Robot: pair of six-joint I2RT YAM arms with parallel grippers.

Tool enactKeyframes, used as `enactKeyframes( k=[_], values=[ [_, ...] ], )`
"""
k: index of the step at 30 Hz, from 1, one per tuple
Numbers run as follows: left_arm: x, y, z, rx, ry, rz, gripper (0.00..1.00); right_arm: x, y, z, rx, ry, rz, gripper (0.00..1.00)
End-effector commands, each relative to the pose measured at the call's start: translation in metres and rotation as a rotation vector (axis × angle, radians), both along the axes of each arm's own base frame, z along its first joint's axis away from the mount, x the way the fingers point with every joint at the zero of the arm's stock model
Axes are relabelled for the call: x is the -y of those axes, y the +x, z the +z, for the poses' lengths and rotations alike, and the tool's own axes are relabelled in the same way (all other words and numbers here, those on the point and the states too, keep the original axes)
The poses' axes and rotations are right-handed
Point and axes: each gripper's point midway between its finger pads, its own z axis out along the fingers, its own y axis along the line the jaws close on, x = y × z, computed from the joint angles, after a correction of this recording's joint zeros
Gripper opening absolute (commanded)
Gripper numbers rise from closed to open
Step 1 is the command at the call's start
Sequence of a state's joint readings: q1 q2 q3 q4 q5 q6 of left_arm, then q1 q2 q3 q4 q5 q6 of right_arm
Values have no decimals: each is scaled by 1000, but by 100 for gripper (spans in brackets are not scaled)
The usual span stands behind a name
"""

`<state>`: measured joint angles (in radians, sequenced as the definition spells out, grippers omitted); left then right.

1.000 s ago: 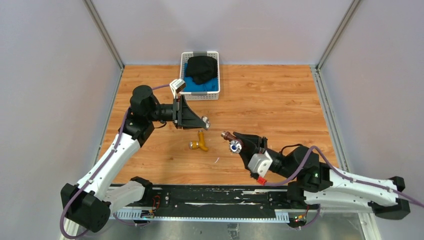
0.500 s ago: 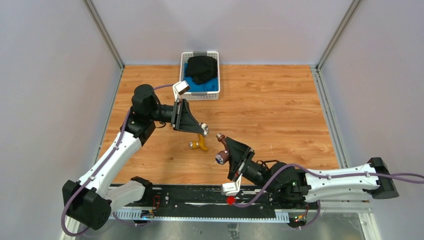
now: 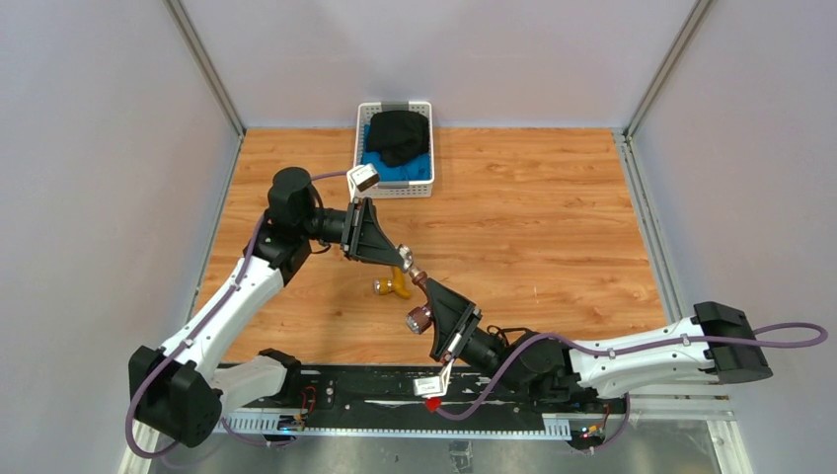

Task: Install the water faucets
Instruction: Install the water faucet onto the adaptor.

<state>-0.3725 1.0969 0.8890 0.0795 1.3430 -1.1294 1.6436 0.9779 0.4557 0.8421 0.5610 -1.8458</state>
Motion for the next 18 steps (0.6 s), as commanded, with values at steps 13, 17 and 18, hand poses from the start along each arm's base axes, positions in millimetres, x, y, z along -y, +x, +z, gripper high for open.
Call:
enactKeyframes(
  k=[13, 17, 18],
  values=[
    [-5, -21, 9, 16, -18, -55, 0, 4, -10, 32, 56, 135, 28, 0],
    [-2, -24, 9, 19, -18, -65, 0, 2, -11, 31, 59, 133, 34, 0],
    [-1, -25, 10, 18, -18, -70, 0, 2, -12, 33, 61, 139, 34, 0]
  ],
)
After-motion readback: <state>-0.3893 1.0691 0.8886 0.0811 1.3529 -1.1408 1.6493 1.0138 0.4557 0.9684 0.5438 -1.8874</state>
